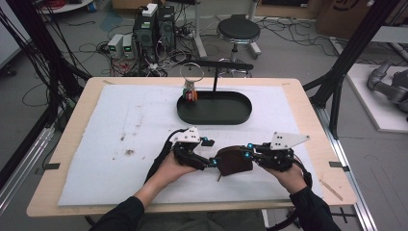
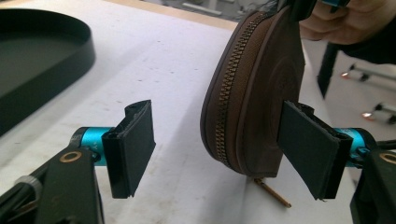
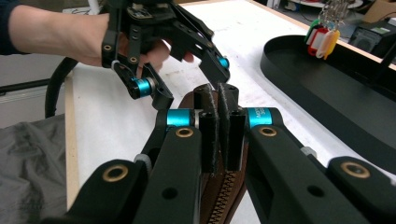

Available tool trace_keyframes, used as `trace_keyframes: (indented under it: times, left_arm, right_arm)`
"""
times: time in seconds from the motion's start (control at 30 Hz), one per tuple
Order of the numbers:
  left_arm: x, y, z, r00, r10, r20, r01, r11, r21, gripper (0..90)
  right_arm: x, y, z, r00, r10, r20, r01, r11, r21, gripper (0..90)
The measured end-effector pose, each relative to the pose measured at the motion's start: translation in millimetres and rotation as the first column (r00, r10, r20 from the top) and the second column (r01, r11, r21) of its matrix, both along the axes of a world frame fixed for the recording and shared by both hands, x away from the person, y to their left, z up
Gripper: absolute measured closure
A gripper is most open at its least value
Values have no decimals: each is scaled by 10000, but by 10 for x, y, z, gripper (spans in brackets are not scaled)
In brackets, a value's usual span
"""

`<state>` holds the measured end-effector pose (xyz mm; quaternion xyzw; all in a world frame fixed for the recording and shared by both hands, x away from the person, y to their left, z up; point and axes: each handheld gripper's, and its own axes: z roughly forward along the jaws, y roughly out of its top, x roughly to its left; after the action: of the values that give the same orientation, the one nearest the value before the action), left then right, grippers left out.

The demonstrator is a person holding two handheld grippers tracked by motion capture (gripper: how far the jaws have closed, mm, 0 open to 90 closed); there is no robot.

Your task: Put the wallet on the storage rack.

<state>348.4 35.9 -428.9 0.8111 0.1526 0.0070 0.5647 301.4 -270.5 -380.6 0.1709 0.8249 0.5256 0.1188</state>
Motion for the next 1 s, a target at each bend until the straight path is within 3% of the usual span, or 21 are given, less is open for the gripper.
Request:
trace_keyframes:
  times: [0.13,0.3,0.5,0.67,0.87,0.9,0.93,1.0]
  left_arm:
    - [36,-23,-53,9980,-452,-442,443,9988,-200,286]
    - [25,-72,-90,9941,-926,-561,922,9957,-93,331]
    - [0,-104,-87,9921,-1232,-239,1241,9915,382,518]
    - [-14,-61,-41,9913,-1312,55,1309,9909,323,639]
    - [-41,-34,1,9892,-1432,321,1420,9892,370,683]
    - [-51,-30,13,9885,-1474,335,1462,9886,360,685]
    - [-59,-26,31,9873,-1545,374,1530,9874,393,686]
    - [-81,-10,90,9849,-1633,582,1601,9855,553,687]
  right_arm:
    - [-4,9,1,9999,113,20,-113,9999,-6,887]
    - [-7,13,4,9996,274,38,-274,9996,5,886]
    - [-7,22,0,9993,365,56,-365,9993,-46,886]
    - [4,-10,1,9992,386,99,-386,9993,-5,881]
    - [24,-49,-2,9990,457,31,-457,9989,105,849]
    - [24,-54,2,9987,500,35,-500,9986,190,831]
    - [26,-73,14,9986,534,49,-535,9980,338,751]
    - [33,-96,22,9983,586,25,-587,9973,443,709]
